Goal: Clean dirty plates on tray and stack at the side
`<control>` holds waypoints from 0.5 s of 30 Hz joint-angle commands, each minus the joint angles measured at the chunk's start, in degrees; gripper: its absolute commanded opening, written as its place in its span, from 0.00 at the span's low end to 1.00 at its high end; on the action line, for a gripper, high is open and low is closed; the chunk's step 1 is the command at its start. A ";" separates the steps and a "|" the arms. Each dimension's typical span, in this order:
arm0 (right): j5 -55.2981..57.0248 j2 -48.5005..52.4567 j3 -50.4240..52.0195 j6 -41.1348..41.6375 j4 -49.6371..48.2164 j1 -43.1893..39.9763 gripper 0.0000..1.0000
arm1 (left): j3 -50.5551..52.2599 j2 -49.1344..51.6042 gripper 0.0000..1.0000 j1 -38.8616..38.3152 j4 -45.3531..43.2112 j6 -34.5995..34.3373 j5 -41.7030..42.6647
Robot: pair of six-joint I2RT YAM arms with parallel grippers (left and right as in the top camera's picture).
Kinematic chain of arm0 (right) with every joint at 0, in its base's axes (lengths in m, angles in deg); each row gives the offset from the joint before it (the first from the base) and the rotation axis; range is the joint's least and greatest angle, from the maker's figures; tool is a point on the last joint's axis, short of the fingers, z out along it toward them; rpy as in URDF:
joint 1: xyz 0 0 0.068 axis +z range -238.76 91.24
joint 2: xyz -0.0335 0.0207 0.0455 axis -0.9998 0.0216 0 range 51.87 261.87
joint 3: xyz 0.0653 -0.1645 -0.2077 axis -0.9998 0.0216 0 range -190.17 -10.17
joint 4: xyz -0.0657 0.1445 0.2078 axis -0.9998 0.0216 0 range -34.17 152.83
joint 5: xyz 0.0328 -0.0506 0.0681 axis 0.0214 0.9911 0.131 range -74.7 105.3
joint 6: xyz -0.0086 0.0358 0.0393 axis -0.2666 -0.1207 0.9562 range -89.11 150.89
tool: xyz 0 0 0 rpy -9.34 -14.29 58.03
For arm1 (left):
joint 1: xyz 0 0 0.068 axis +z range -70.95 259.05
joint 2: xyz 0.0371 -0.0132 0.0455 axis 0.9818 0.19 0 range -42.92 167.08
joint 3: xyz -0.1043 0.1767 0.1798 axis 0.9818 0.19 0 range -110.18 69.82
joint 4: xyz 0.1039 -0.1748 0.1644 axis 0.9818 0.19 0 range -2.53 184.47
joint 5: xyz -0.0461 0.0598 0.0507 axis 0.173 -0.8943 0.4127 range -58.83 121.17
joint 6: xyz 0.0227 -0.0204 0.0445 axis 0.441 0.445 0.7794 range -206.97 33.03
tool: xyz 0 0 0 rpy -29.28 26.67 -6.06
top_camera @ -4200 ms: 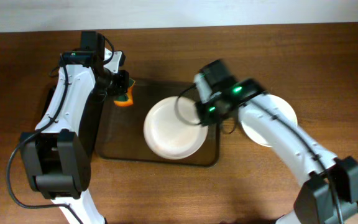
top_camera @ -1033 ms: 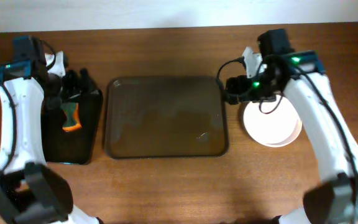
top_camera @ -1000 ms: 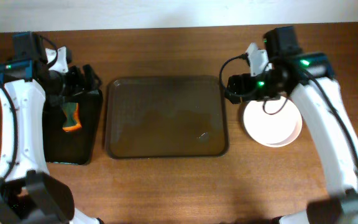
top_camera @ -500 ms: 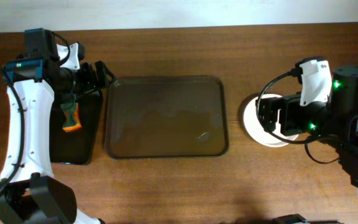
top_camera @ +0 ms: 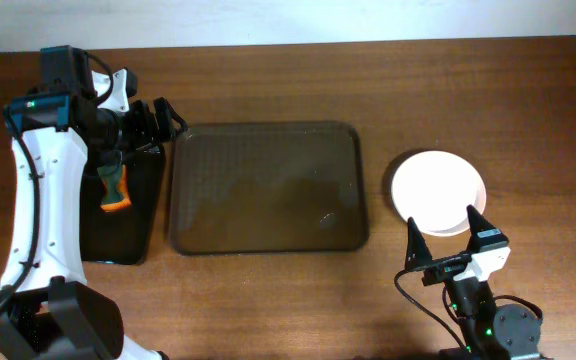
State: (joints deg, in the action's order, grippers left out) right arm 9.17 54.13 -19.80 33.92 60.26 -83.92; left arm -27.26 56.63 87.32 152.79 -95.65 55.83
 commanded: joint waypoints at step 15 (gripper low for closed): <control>-0.72 -2.05 9.31 0.39 -0.57 -0.37 0.98 | -0.26 0.02 1.00 0.13 -0.07 -0.52 0.39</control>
State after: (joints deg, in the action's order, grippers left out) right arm 9.00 52.67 -10.99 33.96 59.69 -83.97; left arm -27.26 56.67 87.32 152.79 -95.65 55.83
